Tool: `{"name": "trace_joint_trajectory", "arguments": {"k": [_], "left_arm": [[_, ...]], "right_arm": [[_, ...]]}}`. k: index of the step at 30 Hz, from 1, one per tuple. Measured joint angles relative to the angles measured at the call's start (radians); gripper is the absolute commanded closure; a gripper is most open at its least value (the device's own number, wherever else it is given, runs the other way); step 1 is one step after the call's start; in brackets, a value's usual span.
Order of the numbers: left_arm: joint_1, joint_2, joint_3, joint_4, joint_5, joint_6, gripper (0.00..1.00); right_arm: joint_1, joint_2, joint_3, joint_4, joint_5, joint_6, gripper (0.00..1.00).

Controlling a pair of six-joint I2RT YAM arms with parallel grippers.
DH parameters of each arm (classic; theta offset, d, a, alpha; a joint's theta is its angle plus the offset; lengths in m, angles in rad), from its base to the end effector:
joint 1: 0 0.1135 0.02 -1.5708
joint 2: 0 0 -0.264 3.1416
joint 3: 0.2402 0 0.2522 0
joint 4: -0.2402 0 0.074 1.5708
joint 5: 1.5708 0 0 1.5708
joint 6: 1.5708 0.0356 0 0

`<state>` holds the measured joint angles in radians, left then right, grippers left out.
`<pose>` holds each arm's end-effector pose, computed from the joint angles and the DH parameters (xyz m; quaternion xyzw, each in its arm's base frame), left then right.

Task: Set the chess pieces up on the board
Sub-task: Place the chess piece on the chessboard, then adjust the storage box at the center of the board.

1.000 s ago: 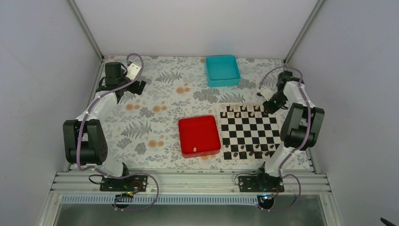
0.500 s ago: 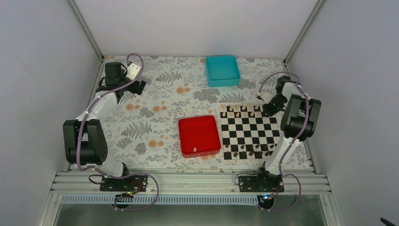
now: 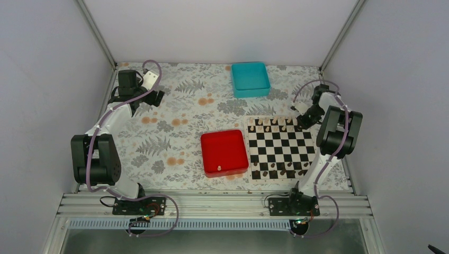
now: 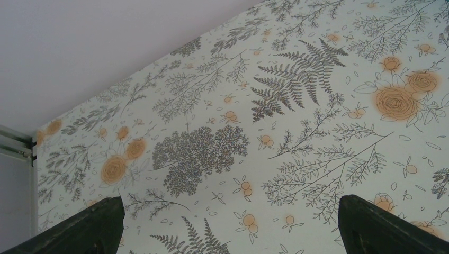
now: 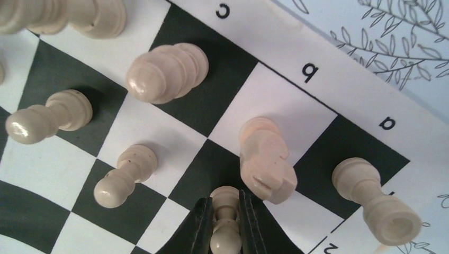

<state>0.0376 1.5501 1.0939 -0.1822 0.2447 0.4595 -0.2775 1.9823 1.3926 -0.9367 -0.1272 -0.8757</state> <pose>0.3481 0.0045 0.2587 0.2393 0.8555 0.0041 0.4592 0.3546 -0.0963 0.1599 -0.2953 0.9530 0.0412 0.0532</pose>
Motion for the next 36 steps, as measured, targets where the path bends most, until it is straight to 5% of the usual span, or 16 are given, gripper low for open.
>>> {"name": "trace_joint_trajectory", "arguments": {"k": [10,20,24,28,34,36], "left_arm": [[0.0,0.0,0.0,0.0,0.0,0.0,0.0],[0.0,0.0,0.0,0.0,0.002,0.0,0.0],[-0.006,0.004,0.007,-0.008,0.003,0.003,0.0],[-0.068,0.049,0.048,-0.024,-0.042,0.035,0.0],[-0.238,0.158,0.195,-0.107,-0.082,0.119,0.01],[-0.27,0.2,0.275,-0.154,-0.08,0.143,0.05]], "right_arm": [[0.0,0.002,0.01,-0.003,-0.014,-0.003,0.81],[0.0,-0.003,0.014,-0.03,-0.014,-0.008,0.49],[0.016,-0.068,0.027,-0.08,-0.009,-0.006,0.01],[0.124,-0.205,0.023,-0.141,0.031,0.009,0.0],[0.532,-0.369,-0.06,-0.181,0.043,0.055,0.01],[0.644,-0.385,-0.091,-0.194,0.039,0.07,0.14]]}}
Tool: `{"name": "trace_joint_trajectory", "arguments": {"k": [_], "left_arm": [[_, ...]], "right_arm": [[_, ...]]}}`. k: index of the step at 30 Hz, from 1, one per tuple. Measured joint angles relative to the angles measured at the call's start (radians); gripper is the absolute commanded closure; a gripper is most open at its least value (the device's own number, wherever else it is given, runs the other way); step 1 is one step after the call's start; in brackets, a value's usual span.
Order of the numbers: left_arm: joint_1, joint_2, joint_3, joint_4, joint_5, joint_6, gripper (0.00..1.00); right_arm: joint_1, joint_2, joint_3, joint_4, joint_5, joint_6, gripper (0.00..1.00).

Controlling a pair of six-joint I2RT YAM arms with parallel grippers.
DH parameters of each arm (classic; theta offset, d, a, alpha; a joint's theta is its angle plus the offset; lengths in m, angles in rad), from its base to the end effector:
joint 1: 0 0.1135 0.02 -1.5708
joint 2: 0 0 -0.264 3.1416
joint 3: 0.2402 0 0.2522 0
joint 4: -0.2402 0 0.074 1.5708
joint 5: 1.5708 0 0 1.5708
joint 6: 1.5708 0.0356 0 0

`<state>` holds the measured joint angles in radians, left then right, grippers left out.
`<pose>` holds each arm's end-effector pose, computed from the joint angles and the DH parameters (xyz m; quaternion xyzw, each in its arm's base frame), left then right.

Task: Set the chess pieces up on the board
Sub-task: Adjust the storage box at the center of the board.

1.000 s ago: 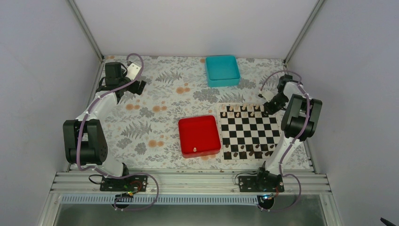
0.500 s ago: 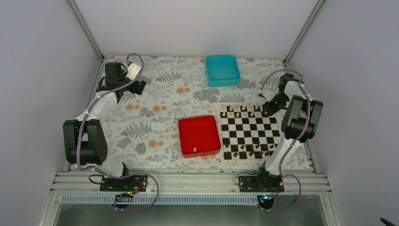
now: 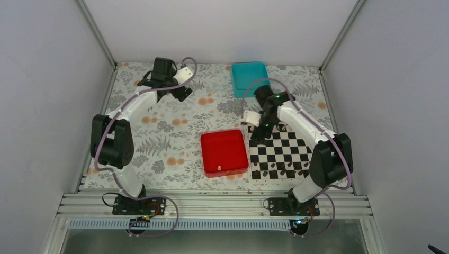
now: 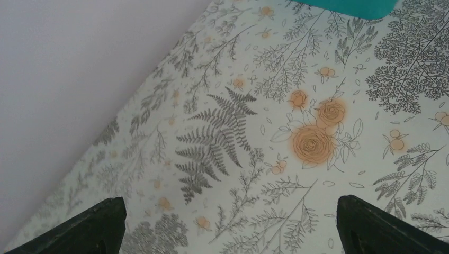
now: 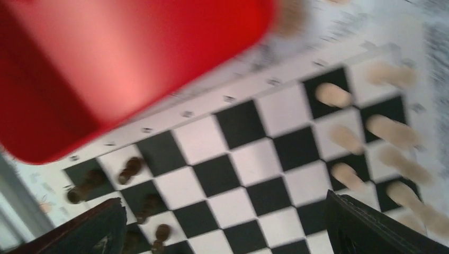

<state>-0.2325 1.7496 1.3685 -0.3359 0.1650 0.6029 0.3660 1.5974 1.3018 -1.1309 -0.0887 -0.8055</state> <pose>0.3868 -0.0976 0.2662 0.3992 0.8153 0.0023 0.4194 0.2739 0.1084 0.2551 -0.5535 0.8285 0.0275 0.0799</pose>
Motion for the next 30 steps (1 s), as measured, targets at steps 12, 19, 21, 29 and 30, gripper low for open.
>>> {"name": "trace_joint_trajectory", "arguments": {"k": [12,19,21,29,30], "left_arm": [[-0.09,0.188,0.28,-0.201,-0.002,0.058,0.98],[-0.126,0.277,0.289,-0.285,-0.015,0.066,0.98],[-0.126,0.301,0.297,-0.295,-0.021,0.065,0.98],[-0.136,0.354,0.313,-0.322,-0.033,0.063,0.98],[-0.138,0.357,0.313,-0.324,-0.034,0.063,0.98]], "right_arm": [[0.406,-0.04,-0.125,-0.084,-0.064,0.109,0.85],[0.457,-0.086,-0.254,-0.09,-0.088,0.13,0.85],[0.461,-0.089,-0.282,-0.082,-0.09,0.134,0.86],[0.467,-0.075,-0.336,0.01,-0.08,0.144,0.89],[0.466,-0.071,-0.336,0.021,-0.079,0.144,0.9]]}}
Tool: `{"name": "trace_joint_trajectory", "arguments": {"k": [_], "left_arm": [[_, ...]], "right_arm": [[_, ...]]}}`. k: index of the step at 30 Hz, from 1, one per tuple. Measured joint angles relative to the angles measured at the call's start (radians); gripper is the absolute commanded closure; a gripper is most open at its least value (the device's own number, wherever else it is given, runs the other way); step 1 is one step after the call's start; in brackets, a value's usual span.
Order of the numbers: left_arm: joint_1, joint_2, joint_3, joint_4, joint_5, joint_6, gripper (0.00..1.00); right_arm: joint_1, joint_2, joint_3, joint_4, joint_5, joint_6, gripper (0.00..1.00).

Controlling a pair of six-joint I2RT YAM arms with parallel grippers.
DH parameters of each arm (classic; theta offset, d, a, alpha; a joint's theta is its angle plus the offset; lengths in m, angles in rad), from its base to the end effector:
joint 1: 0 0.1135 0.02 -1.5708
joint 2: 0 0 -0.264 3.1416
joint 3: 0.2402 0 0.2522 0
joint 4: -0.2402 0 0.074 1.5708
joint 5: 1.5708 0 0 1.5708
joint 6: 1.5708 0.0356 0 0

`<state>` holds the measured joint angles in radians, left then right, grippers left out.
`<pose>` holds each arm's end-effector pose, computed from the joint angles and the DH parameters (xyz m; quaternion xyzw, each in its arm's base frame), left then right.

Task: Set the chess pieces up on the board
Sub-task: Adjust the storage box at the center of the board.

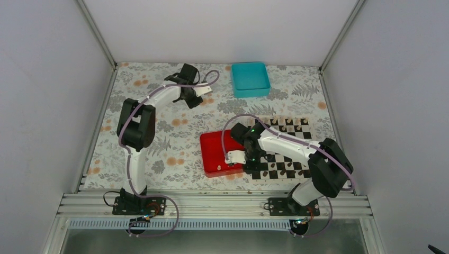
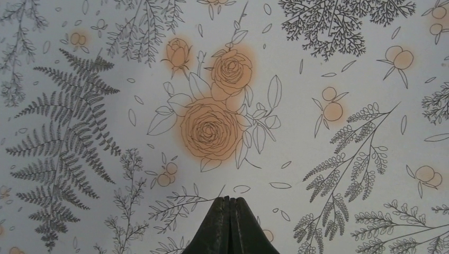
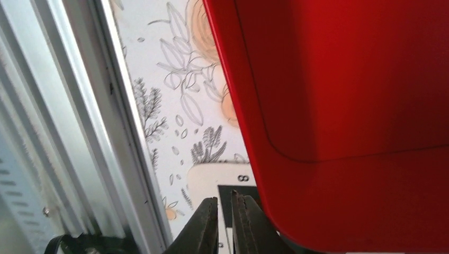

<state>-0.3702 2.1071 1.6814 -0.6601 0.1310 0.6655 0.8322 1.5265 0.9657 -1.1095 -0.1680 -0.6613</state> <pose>0.4213 -0.1685 0.1972 0.4932 0.8339 -0.0276 0.2464 0.1550 0.1791 0.1892 0.6730 -0.7332 -0.0793 0.0565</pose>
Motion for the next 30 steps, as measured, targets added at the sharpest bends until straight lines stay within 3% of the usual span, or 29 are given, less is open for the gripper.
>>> {"name": "trace_joint_trajectory", "arguments": {"k": [10,19,30], "left_arm": [[-0.003,0.005,-0.029,0.009,-0.008,0.0,0.98],[0.002,-0.013,-0.153,0.034,-0.013,0.007,0.98],[0.022,-0.247,-0.393,-0.008,-0.023,0.026,0.98]], "right_arm": [[0.0,0.082,0.013,0.1,0.056,-0.011,0.91],[-0.053,0.202,0.151,0.166,0.103,-0.049,0.89],[-0.167,0.377,0.384,0.19,0.072,-0.109,0.89]]}}
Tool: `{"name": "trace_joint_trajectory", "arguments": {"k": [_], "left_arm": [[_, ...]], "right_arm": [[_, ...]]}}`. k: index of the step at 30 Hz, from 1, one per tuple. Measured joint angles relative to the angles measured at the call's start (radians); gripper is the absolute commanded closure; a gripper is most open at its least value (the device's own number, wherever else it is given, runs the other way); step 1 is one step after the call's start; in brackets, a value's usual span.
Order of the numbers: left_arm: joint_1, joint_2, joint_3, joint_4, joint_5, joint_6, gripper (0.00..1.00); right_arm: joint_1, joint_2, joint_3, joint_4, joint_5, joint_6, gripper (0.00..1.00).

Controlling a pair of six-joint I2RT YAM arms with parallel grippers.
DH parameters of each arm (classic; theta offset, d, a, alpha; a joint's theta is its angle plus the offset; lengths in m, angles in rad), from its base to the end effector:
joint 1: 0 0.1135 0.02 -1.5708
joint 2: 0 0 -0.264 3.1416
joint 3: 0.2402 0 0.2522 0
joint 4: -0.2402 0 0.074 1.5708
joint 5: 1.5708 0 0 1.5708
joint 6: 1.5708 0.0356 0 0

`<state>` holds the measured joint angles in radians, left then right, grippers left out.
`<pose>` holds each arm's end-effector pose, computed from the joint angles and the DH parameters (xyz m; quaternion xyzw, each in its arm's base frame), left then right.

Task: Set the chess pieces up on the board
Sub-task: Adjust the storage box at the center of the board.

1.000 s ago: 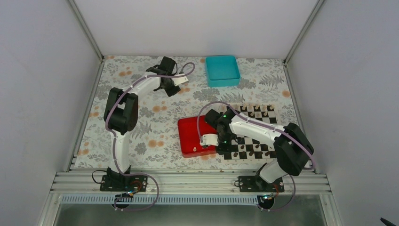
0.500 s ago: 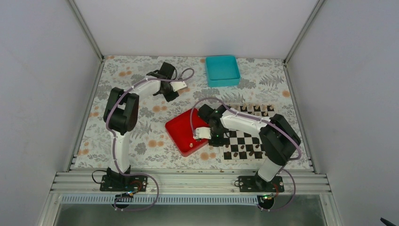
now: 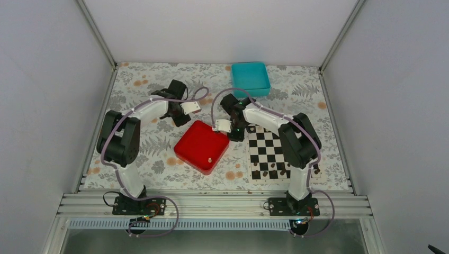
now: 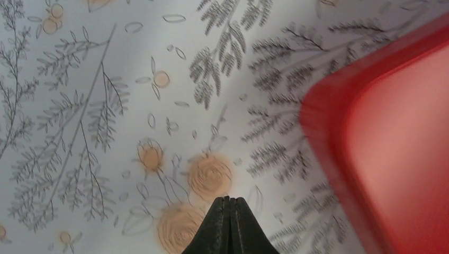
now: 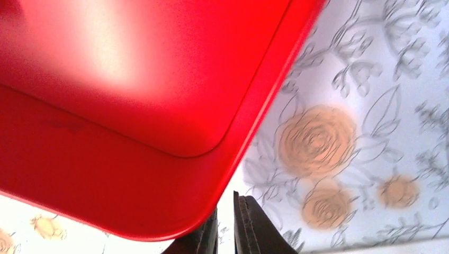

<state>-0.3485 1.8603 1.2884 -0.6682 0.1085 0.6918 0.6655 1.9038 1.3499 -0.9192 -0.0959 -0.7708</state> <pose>0.3458 -0.1297 0.1809 0.4973 0.8502 -0.0246 0.1711 0.2786 0.2230 0.1763 -0.6582 0.7497 0.0452 0.0512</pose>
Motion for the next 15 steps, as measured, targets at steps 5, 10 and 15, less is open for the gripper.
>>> {"name": "trace_joint_trajectory", "arguments": {"k": [5,10,15], "left_arm": [[0.004,-0.087,-0.087,-0.007,0.001,0.001,0.98],[0.004,-0.097,-0.148,-0.006,0.008,0.001,0.98],[0.005,-0.097,-0.178,0.005,0.008,0.0,0.98]], "right_arm": [[0.001,0.047,0.081,-0.014,-0.018,-0.012,0.89],[0.002,0.038,0.086,-0.06,-0.047,-0.014,0.87],[0.024,-0.019,0.085,-0.098,-0.051,0.003,0.71]]}}
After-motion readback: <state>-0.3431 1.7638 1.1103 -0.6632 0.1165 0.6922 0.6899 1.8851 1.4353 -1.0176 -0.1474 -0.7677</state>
